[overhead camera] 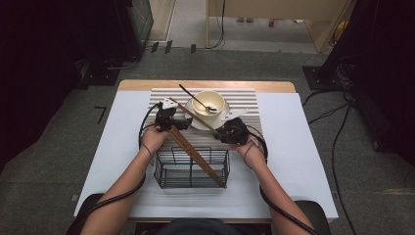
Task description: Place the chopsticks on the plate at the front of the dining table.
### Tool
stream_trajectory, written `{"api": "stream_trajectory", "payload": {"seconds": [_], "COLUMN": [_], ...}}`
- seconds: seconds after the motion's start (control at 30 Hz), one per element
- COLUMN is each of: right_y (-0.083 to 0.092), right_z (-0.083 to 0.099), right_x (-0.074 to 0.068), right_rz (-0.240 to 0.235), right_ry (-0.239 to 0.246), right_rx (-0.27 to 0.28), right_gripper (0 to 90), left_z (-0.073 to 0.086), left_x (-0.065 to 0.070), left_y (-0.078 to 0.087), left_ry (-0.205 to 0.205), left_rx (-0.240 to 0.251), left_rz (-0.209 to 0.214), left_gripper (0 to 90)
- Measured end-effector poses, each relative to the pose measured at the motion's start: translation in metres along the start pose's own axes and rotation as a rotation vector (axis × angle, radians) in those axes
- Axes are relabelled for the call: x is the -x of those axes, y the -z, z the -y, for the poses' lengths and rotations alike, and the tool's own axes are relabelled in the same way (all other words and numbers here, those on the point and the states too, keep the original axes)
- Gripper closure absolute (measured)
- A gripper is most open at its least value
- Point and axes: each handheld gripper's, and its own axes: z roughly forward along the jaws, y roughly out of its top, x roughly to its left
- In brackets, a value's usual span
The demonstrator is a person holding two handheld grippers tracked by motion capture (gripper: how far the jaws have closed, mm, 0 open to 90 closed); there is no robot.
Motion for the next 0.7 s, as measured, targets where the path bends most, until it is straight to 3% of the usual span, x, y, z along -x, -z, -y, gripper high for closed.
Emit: {"api": "stream_trajectory", "payload": {"seconds": [0.23, 0.7], "right_y": [-0.0017, -0.0037], "right_z": [0.0016, -0.0006], "right_x": [-0.0012, -0.0079], "right_rz": [-0.032, -0.068], "right_ry": [0.028, 0.054], "right_rx": [0.020, 0.036], "right_gripper": [55.9, 45.3], "left_z": [-0.0007, 0.0018], "left_x": [0.0030, 0.0091], "left_y": [-0.0021, -0.0051], "left_ry": [-0.007, -0.016], "left_rx": [-0.001, -0.002], "left_rz": [0.001, 0.000], "left_gripper": [15.2, 15.2]}}
